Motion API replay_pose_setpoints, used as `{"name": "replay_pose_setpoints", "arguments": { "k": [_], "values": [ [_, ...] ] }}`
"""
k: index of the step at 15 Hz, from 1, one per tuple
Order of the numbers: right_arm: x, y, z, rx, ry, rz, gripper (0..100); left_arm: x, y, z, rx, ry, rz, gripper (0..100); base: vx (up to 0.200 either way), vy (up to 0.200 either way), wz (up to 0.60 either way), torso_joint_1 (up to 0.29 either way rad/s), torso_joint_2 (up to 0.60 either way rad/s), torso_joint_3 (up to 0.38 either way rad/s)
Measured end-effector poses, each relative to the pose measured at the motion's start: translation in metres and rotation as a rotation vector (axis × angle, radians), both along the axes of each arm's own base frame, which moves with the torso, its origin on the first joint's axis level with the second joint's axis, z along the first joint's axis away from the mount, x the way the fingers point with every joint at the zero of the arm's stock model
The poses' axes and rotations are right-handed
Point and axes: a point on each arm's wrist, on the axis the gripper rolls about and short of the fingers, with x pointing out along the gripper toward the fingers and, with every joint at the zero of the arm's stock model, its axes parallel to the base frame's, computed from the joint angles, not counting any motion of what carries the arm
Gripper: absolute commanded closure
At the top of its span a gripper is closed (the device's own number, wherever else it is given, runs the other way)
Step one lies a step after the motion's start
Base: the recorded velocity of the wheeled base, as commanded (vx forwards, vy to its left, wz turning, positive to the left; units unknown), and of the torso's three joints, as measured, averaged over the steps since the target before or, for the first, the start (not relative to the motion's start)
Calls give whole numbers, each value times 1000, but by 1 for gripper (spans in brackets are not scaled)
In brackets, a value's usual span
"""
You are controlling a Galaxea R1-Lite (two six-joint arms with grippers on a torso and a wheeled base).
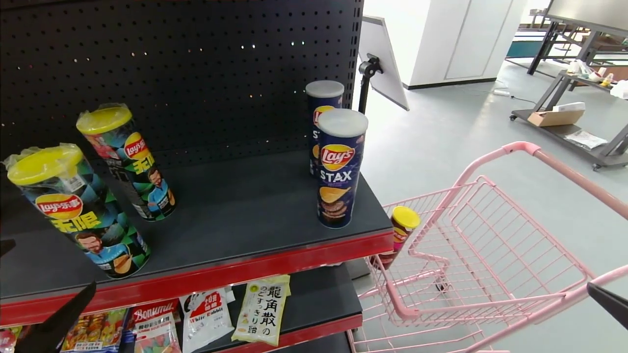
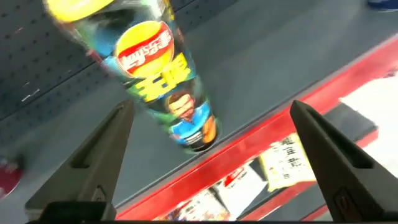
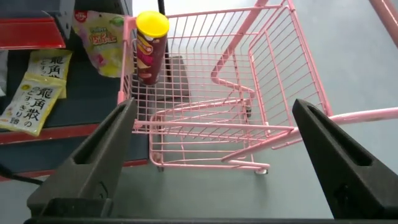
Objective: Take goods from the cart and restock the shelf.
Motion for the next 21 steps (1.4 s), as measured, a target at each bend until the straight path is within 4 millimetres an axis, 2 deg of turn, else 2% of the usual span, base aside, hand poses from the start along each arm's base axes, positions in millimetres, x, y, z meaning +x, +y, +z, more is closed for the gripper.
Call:
{"name": "replay_pose_setpoints", "arguments": {
  "k": [13, 18, 21],
  "values": [
    [8, 0, -2, -2, 42, -1, 0, -5, 0, -1, -7, -18, -29, 0, 0, 0, 0, -150, 417, 260],
    [23, 1, -1, -1, 66, 1, 0, -6, 1, 0, -9, -27, -26, 0, 0, 0, 0, -158, 537, 371],
    [45, 1, -2, -3, 70, -12, 0, -6, 1, 1, -9, -30, -23, 0, 0, 0, 0, -53, 227, 165]
  ]
}}
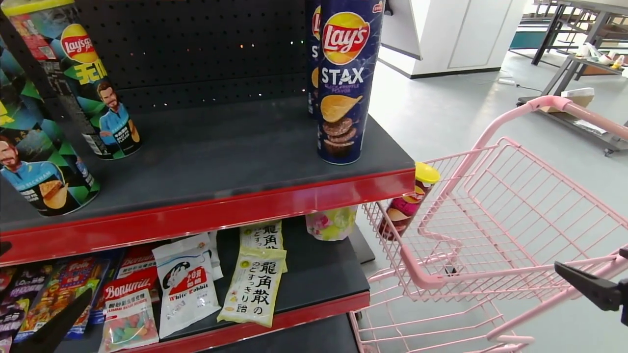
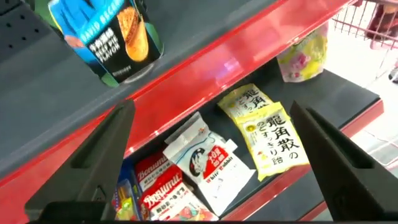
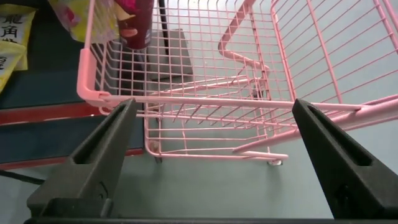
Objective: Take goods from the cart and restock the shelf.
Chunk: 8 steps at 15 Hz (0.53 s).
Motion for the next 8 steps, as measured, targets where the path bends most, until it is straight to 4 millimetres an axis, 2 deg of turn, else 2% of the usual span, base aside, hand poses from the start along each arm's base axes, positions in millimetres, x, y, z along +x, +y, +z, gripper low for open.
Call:
{"name": "replay_pose_setpoints", "arguments": {
  "k": [3, 5, 8],
  "values": [
    [35, 0, -1, 8, -2, 2, 0, 1, 0, 1, -3, 4, 25, 0, 0, 0, 0, -7, 24, 20],
    [66, 0, -4, -5, -8, 2, 0, 3, 1, 1, -8, 23, 53, 0, 0, 0, 0, 0, 0, 0],
    [116, 2, -9, 27, -71, -2, 0, 10, -1, 12, -86, 43, 62, 0, 0, 0, 0, 0, 0, 0]
  ]
}}
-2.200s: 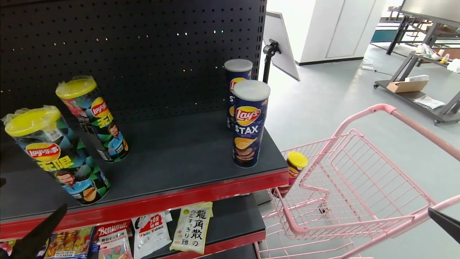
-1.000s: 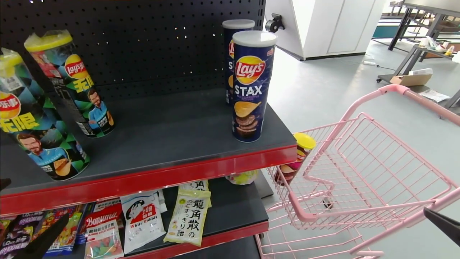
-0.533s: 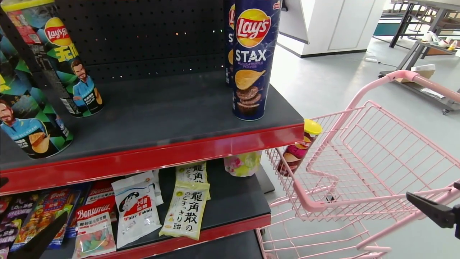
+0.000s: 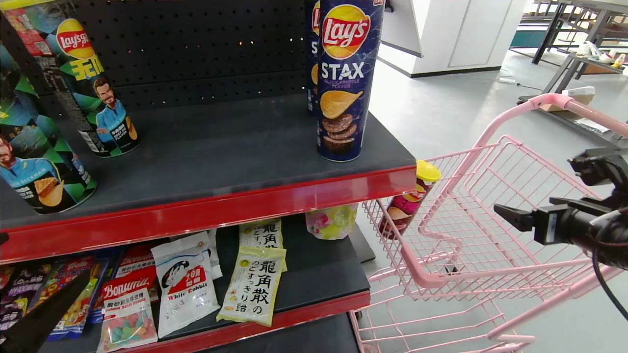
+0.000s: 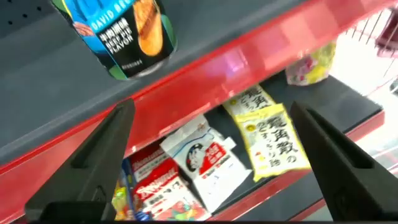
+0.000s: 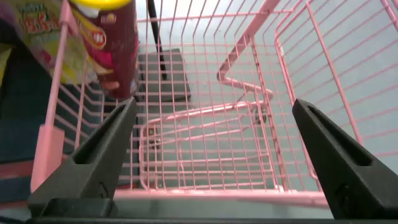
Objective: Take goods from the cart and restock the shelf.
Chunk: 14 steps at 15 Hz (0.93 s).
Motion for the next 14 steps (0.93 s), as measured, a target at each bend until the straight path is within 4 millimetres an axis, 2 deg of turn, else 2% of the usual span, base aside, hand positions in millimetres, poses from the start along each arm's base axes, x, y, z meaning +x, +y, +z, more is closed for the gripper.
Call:
{"name": "replay_pose_setpoints", "arguments": {
  "k": [2, 3, 5, 7, 10, 14],
  "values": [
    [30, 0, -1, 23, -103, -18, 0, 6, -1, 8, -21, 3, 2, 0, 0, 0, 0, 0, 0, 0],
    [38, -2, -10, 29, -91, -34, 0, 9, -2, 10, -21, 7, 2, 0, 0, 0, 0, 0, 0, 0],
    [42, -4, -30, 35, -57, -20, 0, 12, -2, 10, -18, 18, 2, 0, 0, 0, 0, 0, 0, 0],
    [40, -1, -44, 79, -15, 90, 0, 14, -3, 9, -17, 28, 1, 0, 0, 0, 0, 0, 0, 0],
    [42, 3, -52, 165, 22, 183, 0, 15, -3, 8, -15, 34, 1, 0, 0, 0, 0, 0, 0, 0],
    [71, 17, -55, 249, 6, 383, 0, 17, -3, 13, -16, 26, 0, 0, 0, 0, 0, 0, 0, 0]
  ]
}}
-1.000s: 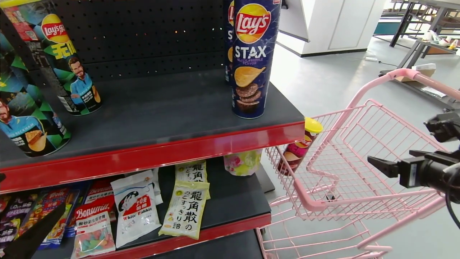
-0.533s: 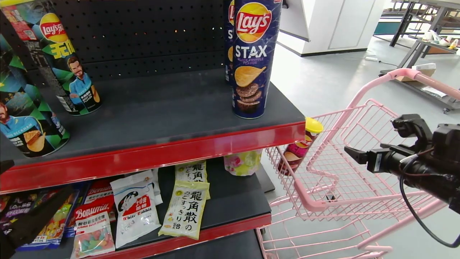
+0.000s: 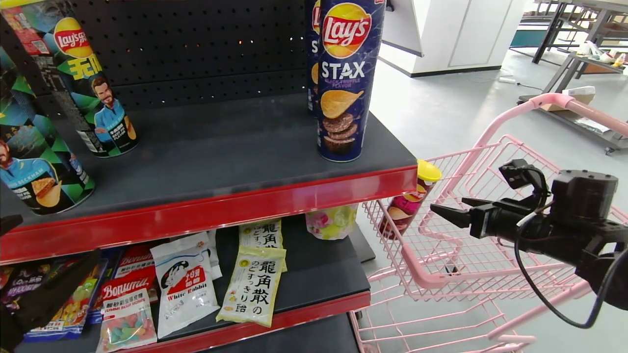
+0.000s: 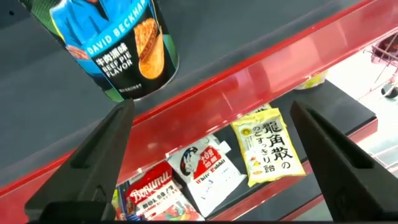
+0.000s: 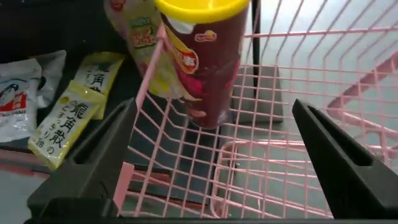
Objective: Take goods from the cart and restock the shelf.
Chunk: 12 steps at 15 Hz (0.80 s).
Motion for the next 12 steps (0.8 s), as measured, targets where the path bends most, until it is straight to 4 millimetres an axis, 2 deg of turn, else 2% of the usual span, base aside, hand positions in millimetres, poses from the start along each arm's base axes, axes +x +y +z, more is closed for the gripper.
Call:
{"name": "replay_pose_setpoints", "arguments": {
  "k": [2, 12],
  "values": [
    [16, 5, -2, 3, -12, 38, 0, 1, 0, 2, 0, -2, 0, 0, 0, 0, 0, 0, 0, 0],
    [61, 13, -23, 9, -4, 86, 0, 4, -1, 3, 2, 4, -2, 0, 0, 0, 0, 0, 0, 0]
  ]
}}
